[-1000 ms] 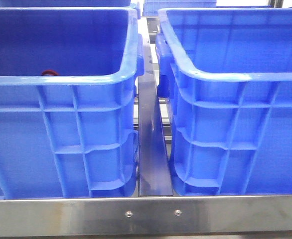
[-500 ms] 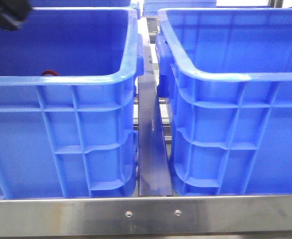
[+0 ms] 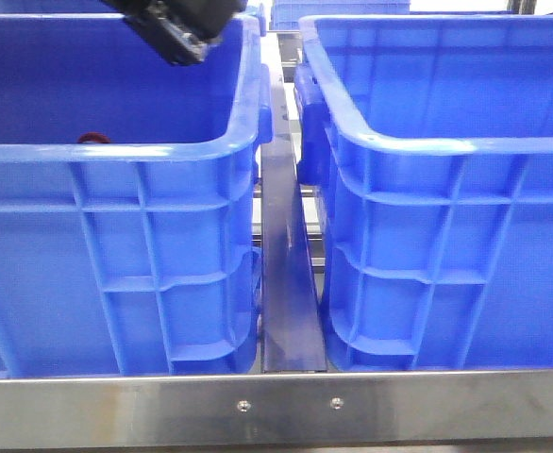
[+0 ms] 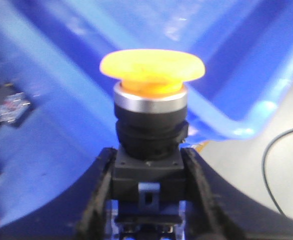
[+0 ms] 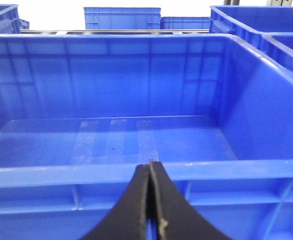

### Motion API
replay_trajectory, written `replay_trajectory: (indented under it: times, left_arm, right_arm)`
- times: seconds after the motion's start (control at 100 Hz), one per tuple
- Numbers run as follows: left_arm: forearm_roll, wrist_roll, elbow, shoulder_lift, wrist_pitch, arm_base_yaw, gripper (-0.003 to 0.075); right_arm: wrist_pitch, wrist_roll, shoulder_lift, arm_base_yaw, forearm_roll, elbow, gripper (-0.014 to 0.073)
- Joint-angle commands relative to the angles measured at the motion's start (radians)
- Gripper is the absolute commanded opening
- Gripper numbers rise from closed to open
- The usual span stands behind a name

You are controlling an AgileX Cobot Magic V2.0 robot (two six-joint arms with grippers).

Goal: Pick red and yellow buttons and place in box

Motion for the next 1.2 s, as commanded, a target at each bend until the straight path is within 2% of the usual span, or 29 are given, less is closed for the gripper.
replay_trajectory:
  times: [0.0,0.19,0.29,0.36,0.47,0.67,0.84,1.01,1.06,1.11,1.19]
  left_arm:
    - [-0.027,0.003,-0.026,-0.030,-0.059,-0.019,-0.0020]
    - [-0.027,0.003,-0.026,-0.030,-0.059,-0.021,-0.0020]
    - [-0.027,0.003,-0.026,-0.030,-0.059,-0.021,-0.0020]
    - [-0.027,0.003,-0.026,-0.030,-0.059,-0.021,-0.0020]
    - [-0.027,0.003,-0.026,-0.030,-0.059,-0.021,-0.0020]
    - [-0.027,0.003,-0.026,-0.030,-0.059,-0.021,-0.0020]
    - [-0.027,0.003,-0.026,-0.030,-0.059,-0.021,-0.0020]
    - [-0.027,0.003,-0.026,-0.030,-0.059,-0.021,-0.0020]
    - [-0.027,0.003,-0.026,-0.030,-0.059,-0.021,-0.0020]
    - [-0.027,0.003,-0.026,-0.030,-0.059,-0.021,-0.0020]
    - [-0.027,0.003,-0.026,-0.030,-0.059,-0.021,-0.0020]
  right_arm:
    - [-0.100,-0.004,-0.017,-0.003,0.003,0.005,-0.0102]
    - [-0.203,0.048,-0.017,-0.001,0.034,-0.018,-0.0102]
    - [-0.096,0.047,-0.008,-0.001,-0.011,-0.091,-0.0102]
    - [0.032,0.047,0.014,-0.001,-0.038,-0.169,-0.0102]
    - [0.202,0.047,0.078,-0.001,-0.039,-0.275,-0.0102]
    - [0.412,0.046,0.238,-0.001,-0.035,-0.437,-0.0102]
    - [0.530,0.045,0.400,0.000,-0.029,-0.569,-0.0102]
    - [0.584,0.044,0.545,0.003,-0.009,-0.670,-0.0097]
    - [0.591,0.044,0.578,0.008,-0.004,-0.694,-0.0070]
    - [0.603,0.044,0.608,0.008,0.010,-0.719,-0.0006]
    - [0.619,0.041,0.654,0.008,0.049,-0.758,0.0187]
